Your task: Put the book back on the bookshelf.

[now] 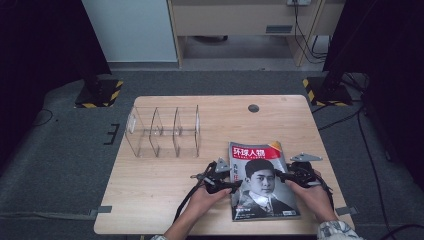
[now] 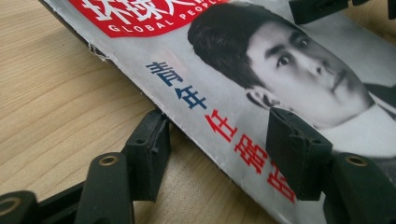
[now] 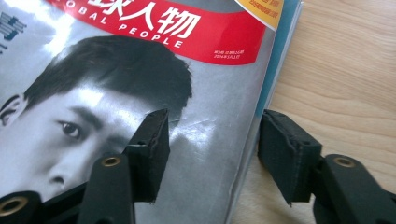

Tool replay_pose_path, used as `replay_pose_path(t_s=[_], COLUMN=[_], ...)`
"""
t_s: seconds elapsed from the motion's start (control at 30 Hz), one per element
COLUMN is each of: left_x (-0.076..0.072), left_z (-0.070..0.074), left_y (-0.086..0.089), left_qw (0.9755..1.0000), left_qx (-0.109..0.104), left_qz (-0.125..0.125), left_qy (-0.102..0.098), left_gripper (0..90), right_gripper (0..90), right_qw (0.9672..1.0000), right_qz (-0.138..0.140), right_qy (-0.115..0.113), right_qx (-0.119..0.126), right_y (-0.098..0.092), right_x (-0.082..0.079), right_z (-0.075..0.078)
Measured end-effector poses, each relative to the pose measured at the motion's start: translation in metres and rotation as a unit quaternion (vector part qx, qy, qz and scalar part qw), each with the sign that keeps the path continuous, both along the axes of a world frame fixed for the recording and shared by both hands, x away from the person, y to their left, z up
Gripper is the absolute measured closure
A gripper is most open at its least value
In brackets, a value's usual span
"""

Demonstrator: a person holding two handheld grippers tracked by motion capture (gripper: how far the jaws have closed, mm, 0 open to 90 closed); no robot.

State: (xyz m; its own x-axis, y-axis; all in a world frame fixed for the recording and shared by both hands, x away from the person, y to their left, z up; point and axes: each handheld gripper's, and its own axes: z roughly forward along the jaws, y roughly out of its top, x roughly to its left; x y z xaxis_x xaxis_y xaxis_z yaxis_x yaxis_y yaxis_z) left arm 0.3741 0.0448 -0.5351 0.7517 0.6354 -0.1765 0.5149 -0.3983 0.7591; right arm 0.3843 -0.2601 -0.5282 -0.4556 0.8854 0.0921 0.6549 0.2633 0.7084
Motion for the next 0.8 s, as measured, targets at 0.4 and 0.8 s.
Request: replay_pose_path(t_s=[0.4,0.8], left_x=[0.000,0.003], left_z=[0.000,0.000], left_y=[0.004,0.010], left_qw=[0.9999,0.9996], left_qx=[-0.007,-0.018], left_qz=[0.006,0.013], left_qy=[0.006,0.016], left_gripper=[43.3,50.0], right_gripper=[57.8,62.6], right_qw=[0.9993,0.9985], right_qz=[0.037,0.055], right_qy=[0.001,0.002], right_qx=[-0.002,-0.002], right_y=[0.014,0.018], right_x=[-0.005,-0.007], right_z=[0.003,0.003])
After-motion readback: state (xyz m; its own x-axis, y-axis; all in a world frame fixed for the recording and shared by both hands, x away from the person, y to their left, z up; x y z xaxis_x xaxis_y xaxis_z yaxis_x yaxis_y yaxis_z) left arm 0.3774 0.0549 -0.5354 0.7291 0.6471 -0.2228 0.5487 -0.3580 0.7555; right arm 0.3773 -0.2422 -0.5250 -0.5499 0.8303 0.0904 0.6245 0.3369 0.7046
